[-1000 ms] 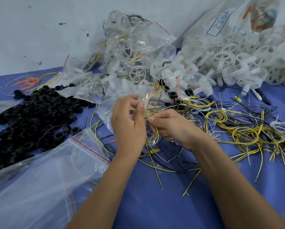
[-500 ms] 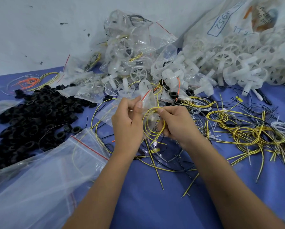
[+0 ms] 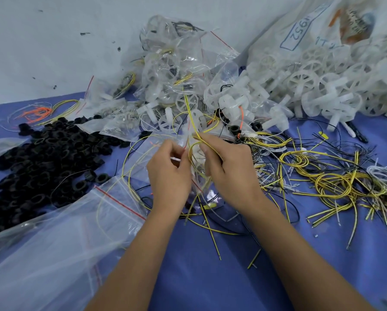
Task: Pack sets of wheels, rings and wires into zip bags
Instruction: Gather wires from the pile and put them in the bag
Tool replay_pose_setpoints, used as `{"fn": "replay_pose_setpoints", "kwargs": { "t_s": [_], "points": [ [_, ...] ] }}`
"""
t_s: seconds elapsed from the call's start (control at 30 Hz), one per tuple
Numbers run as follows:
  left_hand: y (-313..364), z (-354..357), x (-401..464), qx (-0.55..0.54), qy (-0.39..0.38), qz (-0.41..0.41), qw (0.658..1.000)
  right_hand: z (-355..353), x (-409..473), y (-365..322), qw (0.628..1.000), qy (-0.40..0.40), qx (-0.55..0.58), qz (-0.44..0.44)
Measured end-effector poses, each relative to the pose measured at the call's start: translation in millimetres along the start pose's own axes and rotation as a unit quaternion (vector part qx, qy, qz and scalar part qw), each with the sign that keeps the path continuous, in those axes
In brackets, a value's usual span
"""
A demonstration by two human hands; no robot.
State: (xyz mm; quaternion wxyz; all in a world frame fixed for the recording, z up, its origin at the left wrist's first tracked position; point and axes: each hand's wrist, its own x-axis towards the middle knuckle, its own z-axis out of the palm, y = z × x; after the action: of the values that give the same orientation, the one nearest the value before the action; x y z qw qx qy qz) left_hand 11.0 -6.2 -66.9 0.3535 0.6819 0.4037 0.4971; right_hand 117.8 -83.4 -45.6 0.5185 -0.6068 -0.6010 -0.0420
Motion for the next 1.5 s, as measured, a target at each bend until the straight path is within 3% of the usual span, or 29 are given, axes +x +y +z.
{"fn": "replay_pose_setpoints", "kwargs": {
  "t_s": [0.07, 0.23, 0.43, 0.57, 0.63, 0.7, 0.8, 0.9, 1.0, 1.07, 1.1, 1.17, 1.23, 1.27, 1.33, 1.5],
  "points": [
    [-1, 0, 1, -0.042, -0.030, -0.049, 0.997, 4, -1, -1, 1.000, 0.026, -0.011, 0.004],
    [-2, 1, 2, -0.110, -0.052, -0.127, 0.984, 9, -3, 5, 0.997, -0.004, -0.036, 0.071],
    [4, 0, 1, -0.064, 0.054, -0.090, 0.992, 10, -2, 12, 0.988, -0.099, -0.058, 0.102],
    [8, -5, 1, -0.038, 0.141, -0.014, 0.989, 10, -1, 8, 0.970, -0.214, -0.082, 0.075],
    [11, -8, 0, 0.013, 0.143, 0.056, 0.988, 11, 2, 5, 0.956, -0.260, -0.126, 0.054],
    [17, -9, -3, 0.062, 0.119, 0.149, 0.980, 15, 4, 3, 0.938, -0.296, -0.173, 0.052],
    [28, -6, -10, 0.071, 0.045, 0.272, 0.959, 21, 2, 0, 0.933, -0.310, -0.154, 0.095],
    [35, 1, -17, 0.071, -0.028, 0.326, 0.942, 19, -1, 4, 0.944, -0.288, -0.146, 0.070],
    [30, 2, -17, 0.081, -0.030, 0.309, 0.947, 12, 3, 4, 0.965, -0.232, 0.005, 0.120],
    [20, -1, -14, 0.093, -0.010, 0.272, 0.958, 9, 6, 5, 0.945, -0.193, 0.128, 0.233],
    [15, -3, -12, 0.095, -0.003, 0.251, 0.963, 9, 6, 6, 0.908, -0.179, 0.221, 0.309],
    [6, -5, -8, 0.090, 0.010, 0.218, 0.972, 8, 11, 6, 0.787, -0.160, 0.413, 0.430],
    [2, -6, -6, 0.079, 0.028, 0.194, 0.977, 4, 13, 9, 0.694, -0.150, 0.539, 0.453],
    [1, -6, -4, 0.074, 0.032, 0.183, 0.980, 3, 13, 11, 0.671, -0.149, 0.575, 0.444],
    [2, -6, -3, 0.057, 0.016, 0.171, 0.984, 2, 13, 11, 0.664, -0.148, 0.595, 0.428],
    [23, -9, -6, 0.100, -0.046, 0.234, 0.966, 11, 6, 4, 0.756, -0.158, 0.499, 0.392]
  ]
}}
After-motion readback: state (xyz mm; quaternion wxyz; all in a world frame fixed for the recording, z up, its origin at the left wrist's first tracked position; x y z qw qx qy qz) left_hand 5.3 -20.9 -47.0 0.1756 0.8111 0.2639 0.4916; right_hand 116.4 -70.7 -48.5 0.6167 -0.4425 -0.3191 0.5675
